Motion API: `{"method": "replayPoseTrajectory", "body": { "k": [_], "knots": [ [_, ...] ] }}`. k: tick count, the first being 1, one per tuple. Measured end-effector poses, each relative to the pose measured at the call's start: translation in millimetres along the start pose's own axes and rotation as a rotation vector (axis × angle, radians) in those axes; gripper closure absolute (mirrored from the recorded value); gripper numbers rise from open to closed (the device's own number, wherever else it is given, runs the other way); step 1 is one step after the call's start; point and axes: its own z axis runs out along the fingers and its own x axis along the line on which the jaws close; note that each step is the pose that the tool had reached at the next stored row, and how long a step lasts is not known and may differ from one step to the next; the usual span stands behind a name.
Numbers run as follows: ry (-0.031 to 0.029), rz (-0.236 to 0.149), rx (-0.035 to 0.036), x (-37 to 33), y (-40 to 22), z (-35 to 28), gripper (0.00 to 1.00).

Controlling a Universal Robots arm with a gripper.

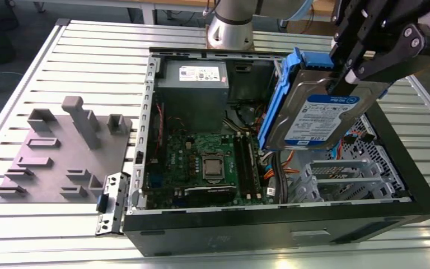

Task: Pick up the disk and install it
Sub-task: 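Insert the disk into the insertion slot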

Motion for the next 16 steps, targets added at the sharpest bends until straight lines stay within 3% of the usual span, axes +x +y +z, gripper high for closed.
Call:
{"method": "replayPoseTrajectory", "body": {
  "k": [13, 16],
  "knots": [
    [0.0, 0.0, 0.0, 1.7, -0.2, 2.2, 0.65],
    [-0.0002, 0.0, 0.0, 1.6, -2.6, 2.3, 0.65]
  ]
}}
